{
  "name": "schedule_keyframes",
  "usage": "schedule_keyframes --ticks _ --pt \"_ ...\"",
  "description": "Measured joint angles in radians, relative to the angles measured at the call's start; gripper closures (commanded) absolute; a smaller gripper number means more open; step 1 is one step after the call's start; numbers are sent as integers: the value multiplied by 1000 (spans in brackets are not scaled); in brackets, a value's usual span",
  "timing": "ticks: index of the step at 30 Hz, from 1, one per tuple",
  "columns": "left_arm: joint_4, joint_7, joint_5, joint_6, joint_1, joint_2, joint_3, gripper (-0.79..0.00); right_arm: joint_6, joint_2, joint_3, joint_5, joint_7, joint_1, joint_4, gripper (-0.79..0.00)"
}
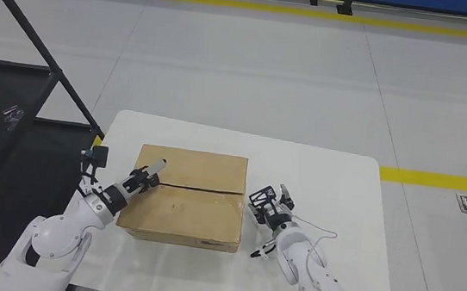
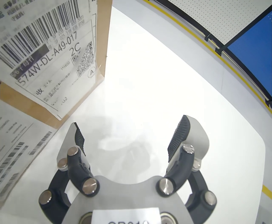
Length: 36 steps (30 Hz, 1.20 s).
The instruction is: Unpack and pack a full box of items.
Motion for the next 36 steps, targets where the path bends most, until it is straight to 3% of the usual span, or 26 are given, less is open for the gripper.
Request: schedule_keyframes --ticks 6,20,27,36 --pt "-8 7 0 -3 14 0 -11 -785 48 -23 -9 44 -10 49 82 -785" --pt "-17 8 8 -3 29 -1 -23 -785 146 -55 58 246 -232 43 144 -785" --pt "-16 3 10 -7 29 -1 -24 -785 70 -59 110 376 -302 32 143 -785" --pt "-15 2 8 -14 33 -2 -32 -785 59 -69 169 530 -341 20 125 -785"
